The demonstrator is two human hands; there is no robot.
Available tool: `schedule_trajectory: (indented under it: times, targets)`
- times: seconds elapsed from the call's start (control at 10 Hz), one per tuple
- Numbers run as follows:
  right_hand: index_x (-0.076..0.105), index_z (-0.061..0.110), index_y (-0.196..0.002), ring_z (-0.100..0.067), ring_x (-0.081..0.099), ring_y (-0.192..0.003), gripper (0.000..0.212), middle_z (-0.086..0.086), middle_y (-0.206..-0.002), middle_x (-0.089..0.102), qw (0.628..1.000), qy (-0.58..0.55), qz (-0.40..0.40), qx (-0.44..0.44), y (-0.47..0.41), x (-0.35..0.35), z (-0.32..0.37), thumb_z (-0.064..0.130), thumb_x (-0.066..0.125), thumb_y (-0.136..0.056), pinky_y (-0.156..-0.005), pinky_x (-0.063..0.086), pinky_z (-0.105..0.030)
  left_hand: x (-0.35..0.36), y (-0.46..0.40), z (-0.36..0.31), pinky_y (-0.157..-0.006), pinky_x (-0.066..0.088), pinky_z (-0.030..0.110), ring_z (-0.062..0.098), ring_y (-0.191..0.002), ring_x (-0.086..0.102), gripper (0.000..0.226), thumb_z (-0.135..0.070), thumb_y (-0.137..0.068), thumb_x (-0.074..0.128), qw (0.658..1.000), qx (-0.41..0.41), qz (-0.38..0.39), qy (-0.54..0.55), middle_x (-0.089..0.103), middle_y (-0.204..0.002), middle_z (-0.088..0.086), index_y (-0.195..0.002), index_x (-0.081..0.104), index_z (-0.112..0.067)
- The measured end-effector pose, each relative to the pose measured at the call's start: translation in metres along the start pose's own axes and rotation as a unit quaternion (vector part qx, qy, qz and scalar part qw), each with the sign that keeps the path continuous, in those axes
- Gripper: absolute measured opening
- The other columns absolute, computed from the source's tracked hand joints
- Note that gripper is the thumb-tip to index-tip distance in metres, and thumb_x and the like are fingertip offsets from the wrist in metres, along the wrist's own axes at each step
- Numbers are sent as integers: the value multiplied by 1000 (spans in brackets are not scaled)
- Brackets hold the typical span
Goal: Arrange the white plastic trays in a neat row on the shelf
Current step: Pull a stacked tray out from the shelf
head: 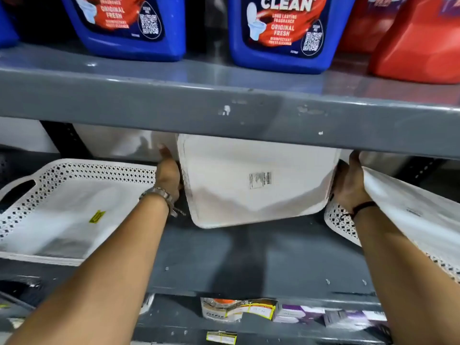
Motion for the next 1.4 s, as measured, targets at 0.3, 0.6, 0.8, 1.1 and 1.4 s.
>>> schedule_trajectory:
  times: [0.3, 0.6, 0.8, 1.1, 1.4]
  targets:
    - [59, -5, -75, -17, 64, -49, 15, -2, -45, 69, 983, 110, 68, 127, 70, -35, -26, -10, 49, -85, -42, 52, -18, -11, 45, -6, -22, 38, 11, 10, -21, 52, 29, 0, -97, 35, 942, -35, 79, -323, 47, -63, 12, -72, 50, -1]
    - [54, 7, -58, -7, 57, -34, 36, 2, -30, 60, 977, 180, -34, 107, 81, -24, -57, -10, 44, -89, -39, 44, -20, -23, 34, 14, -59, 51, 32, 13, -48, 69, 27, 0, -93, 45, 882, 12, 68, -466, 64, -51, 7, -84, 65, 14]
    - [56, 4, -61, -27, 59, -69, 32, 0, -44, 65, 971, 219, -30, 95, 86, -18, -59, -4, 45, -90, -70, 46, -37, -27, 36, 26, -76, 55, 36, 34, -94, 69, 25, 4, -89, 49, 852, 24, 46, -520, 73, -91, 25, -103, 65, 17]
    - [64, -7, -70, -24, 54, -69, 31, -15, -68, 63, 933, 357, -38, 31, 90, -21, -39, 12, 49, -91, -73, 37, -28, -7, 45, 13, -92, 50, 38, 38, -115, 58, 30, 0, -90, 48, 721, 108, 21, -684, 58, -125, 27, -117, 56, 11]
    - [64, -14, -87, -42, 60, -95, 36, -33, -96, 67, 906, 347, -243, -17, 85, -143, -6, 17, 46, -92, -70, 35, -32, 127, 80, 15, -92, 49, 42, 39, -117, 55, 31, -7, -90, 49, 657, 257, 82, -704, 57, -126, 25, -118, 55, 5]
Point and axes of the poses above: each hand's wrist, its own y-axis away from the middle knuckle, its own x-axis out of the palm, z = x × y, the point moved 2 cm from there along -y, towards the middle knuckle
